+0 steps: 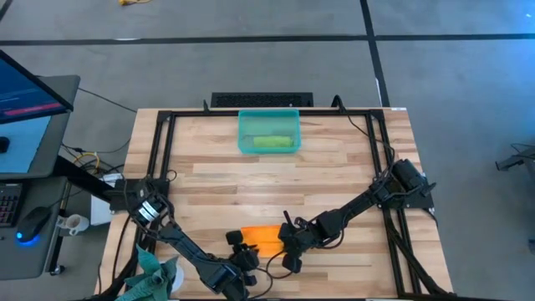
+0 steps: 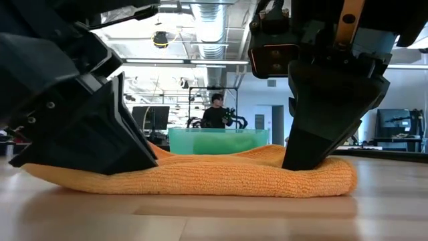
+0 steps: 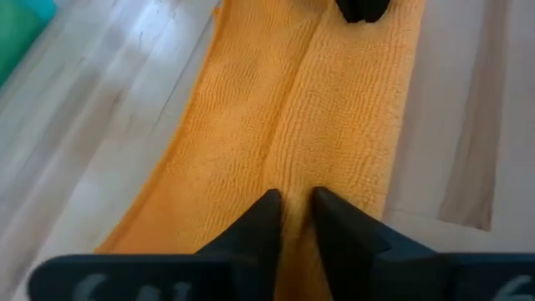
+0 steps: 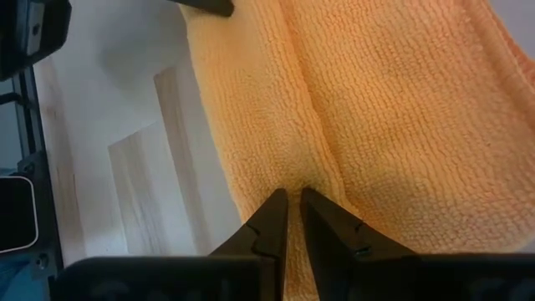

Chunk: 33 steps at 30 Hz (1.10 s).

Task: Roll microfiber towels into tight, uniform cylinder then place into a basket
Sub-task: Roll the orange towel

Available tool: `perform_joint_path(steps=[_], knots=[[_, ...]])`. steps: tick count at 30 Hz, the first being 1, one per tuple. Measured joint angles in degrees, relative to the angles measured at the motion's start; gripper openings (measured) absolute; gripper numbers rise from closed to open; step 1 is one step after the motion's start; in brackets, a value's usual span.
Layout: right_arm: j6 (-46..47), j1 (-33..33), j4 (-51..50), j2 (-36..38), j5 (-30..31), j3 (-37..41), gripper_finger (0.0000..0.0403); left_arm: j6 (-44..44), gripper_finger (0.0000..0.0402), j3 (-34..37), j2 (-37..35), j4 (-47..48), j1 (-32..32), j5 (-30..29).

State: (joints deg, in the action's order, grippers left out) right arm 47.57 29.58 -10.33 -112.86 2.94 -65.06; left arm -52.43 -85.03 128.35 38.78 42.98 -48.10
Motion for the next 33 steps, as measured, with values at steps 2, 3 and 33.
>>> perform_joint_path(steps=[2,3,33], knots=[[0.0,0.0,0.0,0.0,0.0,0.0,0.0065,-1.1,0.0054,0.0,0.0,0.4,-0.1,0.4],[0.0,0.0,0.1,0.0,0.2,0.0,0.0065,-1.4,0.0047,0.0,0.0,0.5,-0.1,0.5],[-6.0,0.2,-13.4,11.5,5.2,0.2,0.018,-6.7,0.0018,0.1,0.0,2.5,-0.7,4.5]])
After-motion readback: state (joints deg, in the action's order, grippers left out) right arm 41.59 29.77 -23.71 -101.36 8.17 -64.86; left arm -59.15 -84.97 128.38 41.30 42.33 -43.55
